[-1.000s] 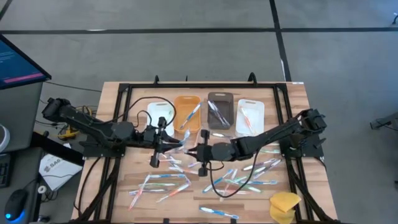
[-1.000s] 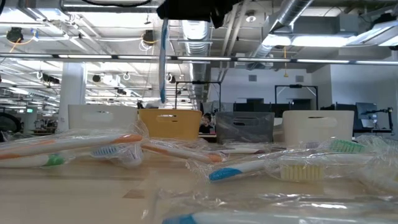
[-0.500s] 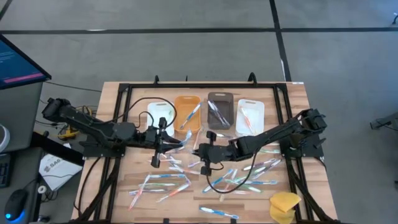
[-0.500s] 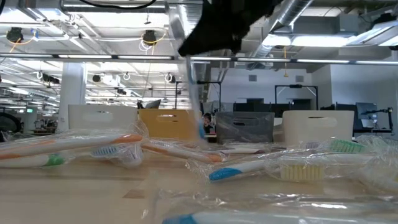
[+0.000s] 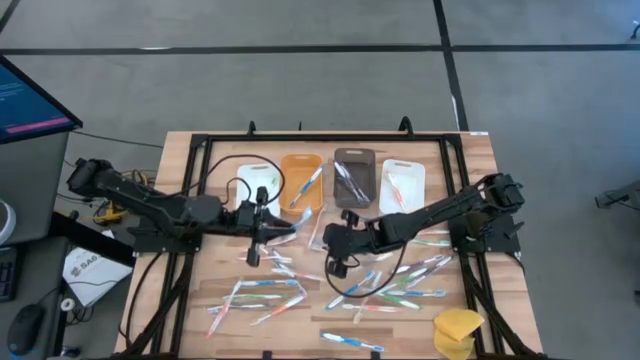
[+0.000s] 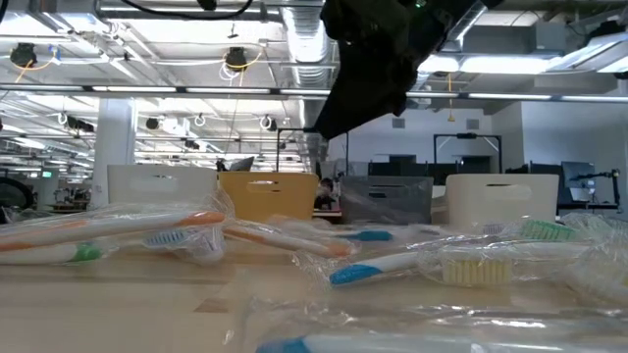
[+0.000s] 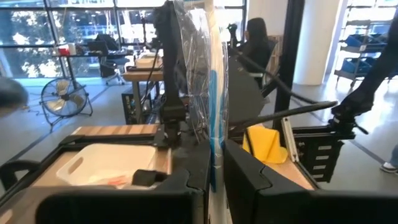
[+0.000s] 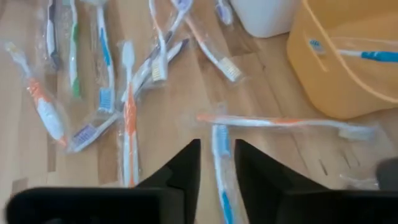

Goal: Pick & Place Toothbrushes
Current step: Put the blue toothbrush into the orange bin

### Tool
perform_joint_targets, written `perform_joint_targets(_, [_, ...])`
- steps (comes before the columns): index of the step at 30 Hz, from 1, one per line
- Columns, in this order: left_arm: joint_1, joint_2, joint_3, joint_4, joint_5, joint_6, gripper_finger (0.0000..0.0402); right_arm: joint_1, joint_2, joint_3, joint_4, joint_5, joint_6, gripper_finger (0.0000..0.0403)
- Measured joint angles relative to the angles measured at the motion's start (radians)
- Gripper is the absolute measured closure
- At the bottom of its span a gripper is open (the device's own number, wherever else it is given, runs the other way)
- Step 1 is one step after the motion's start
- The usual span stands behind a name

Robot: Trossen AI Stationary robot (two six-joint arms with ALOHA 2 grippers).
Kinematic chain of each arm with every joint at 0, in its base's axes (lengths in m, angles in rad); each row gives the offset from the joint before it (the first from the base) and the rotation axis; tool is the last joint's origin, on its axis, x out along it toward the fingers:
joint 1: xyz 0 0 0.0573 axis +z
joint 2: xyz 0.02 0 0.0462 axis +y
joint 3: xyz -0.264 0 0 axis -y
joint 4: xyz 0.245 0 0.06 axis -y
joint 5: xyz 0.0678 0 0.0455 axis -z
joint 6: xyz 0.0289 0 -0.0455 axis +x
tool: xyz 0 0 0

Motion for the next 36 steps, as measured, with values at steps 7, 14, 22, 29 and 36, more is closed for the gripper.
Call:
perform_joint_targets(7, [0.028, 0.0, 0.0, -0.034, -0.003, -0.001, 0.038, 0.0, -0.019, 0.0, 0.021, 0.0, -0.026, 0.0241])
perform_joint_targets(14, [0.125, 0.0, -0.001, -0.159, -0.002, -0.026, 0.038, 0.038, -0.106, 0.0, -0.029, 0.001, -0.038, 0.0237])
perform_joint_targets(22, [0.296, 0.0, -0.001, -0.305, 0.016, -0.148, 0.038, 0.135, -0.192, 0.0, -0.036, 0.082, -0.038, 0.0241])
perform_joint_targets(29, [0.464, 0.005, -0.001, -0.367, 0.098, -0.255, 0.038, 0.168, -0.201, 0.0, -0.039, 0.139, -0.038, 0.0239])
perform_joint_targets(36, [0.625, 0.065, 0.002, -0.368, 0.196, -0.315, 0.038, 0.163, -0.201, 0.0, -0.063, 0.141, -0.039, 0.024])
